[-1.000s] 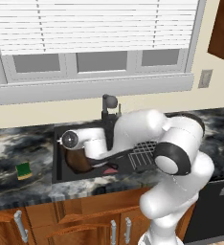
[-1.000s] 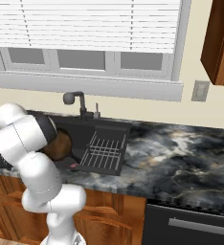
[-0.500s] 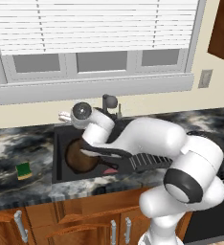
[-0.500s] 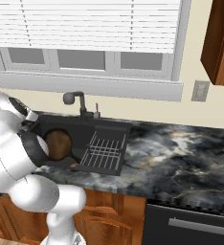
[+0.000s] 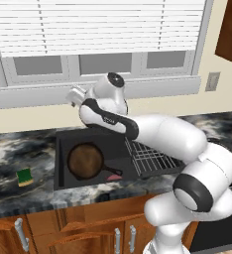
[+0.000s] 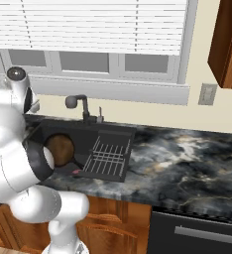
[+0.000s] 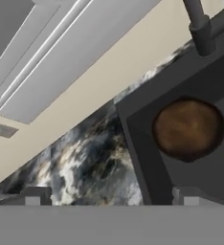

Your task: Pick the pan and sponge and place them into the sink. Then turn on the water.

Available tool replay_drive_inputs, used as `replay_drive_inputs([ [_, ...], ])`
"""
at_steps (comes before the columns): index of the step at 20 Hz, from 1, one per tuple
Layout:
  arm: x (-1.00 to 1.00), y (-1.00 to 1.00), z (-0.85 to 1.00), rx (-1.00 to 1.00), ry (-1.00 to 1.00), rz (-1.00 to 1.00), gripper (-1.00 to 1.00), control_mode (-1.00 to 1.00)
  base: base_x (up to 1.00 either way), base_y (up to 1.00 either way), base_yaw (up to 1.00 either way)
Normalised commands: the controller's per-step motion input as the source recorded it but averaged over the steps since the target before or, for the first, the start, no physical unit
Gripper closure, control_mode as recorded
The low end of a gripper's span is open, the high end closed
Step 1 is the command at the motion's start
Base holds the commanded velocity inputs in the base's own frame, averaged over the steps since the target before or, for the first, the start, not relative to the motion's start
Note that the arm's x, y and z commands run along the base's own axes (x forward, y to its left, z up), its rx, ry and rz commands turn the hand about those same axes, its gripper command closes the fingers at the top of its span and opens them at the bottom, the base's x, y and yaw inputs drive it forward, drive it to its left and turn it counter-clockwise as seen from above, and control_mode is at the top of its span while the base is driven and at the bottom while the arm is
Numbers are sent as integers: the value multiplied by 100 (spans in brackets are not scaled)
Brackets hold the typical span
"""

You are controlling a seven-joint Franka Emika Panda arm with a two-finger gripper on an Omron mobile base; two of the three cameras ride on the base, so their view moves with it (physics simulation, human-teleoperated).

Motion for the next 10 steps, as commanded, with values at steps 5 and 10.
replay_drive_inputs([
  [5, 0, 5, 19, -3, 24, 19, -100, -100, 0, 0, 0],
  [10, 0, 2, 0, -37, 19, 22, -100, -100, 0, 0, 0],
])
